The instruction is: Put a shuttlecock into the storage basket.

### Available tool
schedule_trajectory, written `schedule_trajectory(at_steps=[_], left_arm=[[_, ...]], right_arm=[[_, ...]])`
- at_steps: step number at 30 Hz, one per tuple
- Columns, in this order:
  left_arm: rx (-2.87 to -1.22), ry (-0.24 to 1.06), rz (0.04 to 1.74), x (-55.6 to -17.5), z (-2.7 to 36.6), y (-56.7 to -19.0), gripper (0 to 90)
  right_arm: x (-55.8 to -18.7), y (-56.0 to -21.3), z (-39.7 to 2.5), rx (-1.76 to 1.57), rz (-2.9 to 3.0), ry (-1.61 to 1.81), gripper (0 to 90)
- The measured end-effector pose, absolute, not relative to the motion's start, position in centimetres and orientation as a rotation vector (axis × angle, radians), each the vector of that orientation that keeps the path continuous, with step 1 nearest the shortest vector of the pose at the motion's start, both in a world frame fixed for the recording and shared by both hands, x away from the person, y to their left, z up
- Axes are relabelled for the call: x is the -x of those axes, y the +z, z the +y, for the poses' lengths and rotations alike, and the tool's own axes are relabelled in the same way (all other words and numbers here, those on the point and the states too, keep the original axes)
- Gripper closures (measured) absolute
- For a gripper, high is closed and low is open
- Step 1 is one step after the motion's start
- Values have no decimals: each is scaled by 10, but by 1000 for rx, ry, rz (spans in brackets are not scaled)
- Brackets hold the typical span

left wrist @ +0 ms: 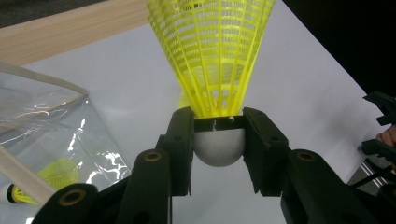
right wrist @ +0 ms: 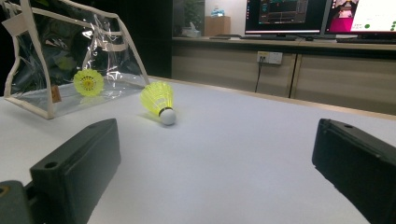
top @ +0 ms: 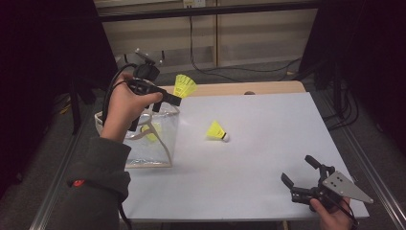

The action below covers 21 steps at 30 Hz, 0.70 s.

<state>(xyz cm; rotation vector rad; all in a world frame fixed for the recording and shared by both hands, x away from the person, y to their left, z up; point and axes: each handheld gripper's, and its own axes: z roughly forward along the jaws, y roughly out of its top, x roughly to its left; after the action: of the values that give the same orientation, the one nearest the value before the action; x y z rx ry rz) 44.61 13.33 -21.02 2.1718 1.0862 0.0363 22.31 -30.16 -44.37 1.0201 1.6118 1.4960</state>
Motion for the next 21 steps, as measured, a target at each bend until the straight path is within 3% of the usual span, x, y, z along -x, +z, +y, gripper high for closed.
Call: schedule_trajectory(at_steps=[21], left_arm=[[-2141, 78, 1153, -451, 150, -209, 647]], right_arm=[[-223, -443, -302, -1016, 1612, 1496, 10]])
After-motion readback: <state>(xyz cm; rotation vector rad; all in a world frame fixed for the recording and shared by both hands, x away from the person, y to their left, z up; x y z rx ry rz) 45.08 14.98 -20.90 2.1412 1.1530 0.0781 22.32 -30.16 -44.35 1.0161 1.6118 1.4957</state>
